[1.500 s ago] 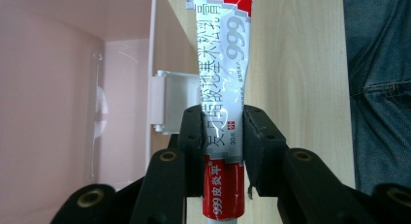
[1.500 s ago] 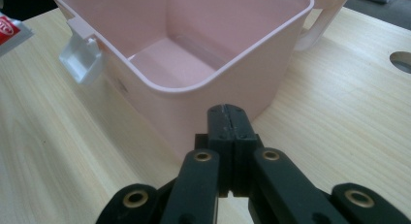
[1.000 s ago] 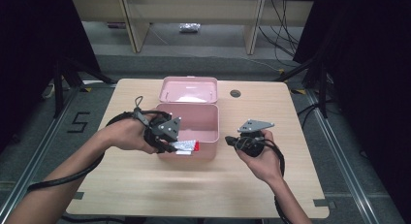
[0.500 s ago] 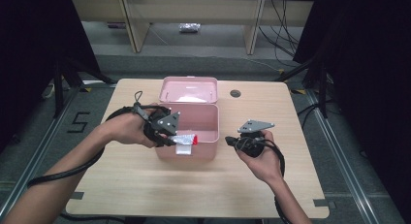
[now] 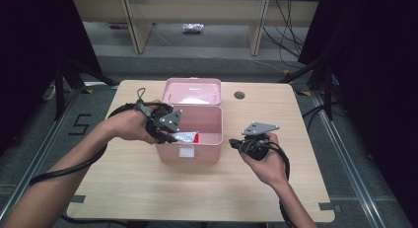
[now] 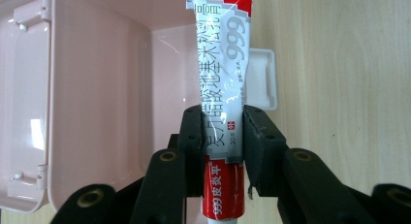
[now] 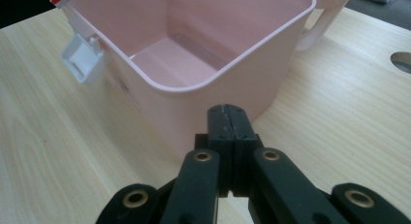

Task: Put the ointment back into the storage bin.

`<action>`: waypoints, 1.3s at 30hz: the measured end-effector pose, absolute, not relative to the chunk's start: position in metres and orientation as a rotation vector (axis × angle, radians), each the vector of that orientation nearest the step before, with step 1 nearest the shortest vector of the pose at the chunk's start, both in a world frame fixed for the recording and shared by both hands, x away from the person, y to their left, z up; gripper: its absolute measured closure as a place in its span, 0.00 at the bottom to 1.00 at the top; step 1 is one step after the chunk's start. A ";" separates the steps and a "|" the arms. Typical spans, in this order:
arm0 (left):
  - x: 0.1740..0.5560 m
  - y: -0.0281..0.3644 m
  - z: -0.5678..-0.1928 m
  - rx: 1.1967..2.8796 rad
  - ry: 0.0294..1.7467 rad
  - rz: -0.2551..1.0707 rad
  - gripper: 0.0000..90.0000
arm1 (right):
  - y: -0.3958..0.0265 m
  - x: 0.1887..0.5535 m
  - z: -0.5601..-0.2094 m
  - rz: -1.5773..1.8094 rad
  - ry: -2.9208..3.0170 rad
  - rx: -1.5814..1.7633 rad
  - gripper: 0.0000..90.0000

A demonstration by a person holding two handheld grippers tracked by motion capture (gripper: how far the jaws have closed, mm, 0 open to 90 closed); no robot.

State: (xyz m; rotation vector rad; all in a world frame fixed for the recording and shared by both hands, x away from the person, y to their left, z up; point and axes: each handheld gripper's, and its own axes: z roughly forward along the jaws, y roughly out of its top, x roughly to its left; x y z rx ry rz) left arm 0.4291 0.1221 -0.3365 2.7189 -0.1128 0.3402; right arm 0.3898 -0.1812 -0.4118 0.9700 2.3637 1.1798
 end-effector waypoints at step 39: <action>0.461 0.123 -0.356 2.742 -0.017 0.280 0.79 | -0.170 0.387 -0.414 1.193 2.389 0.956 1.00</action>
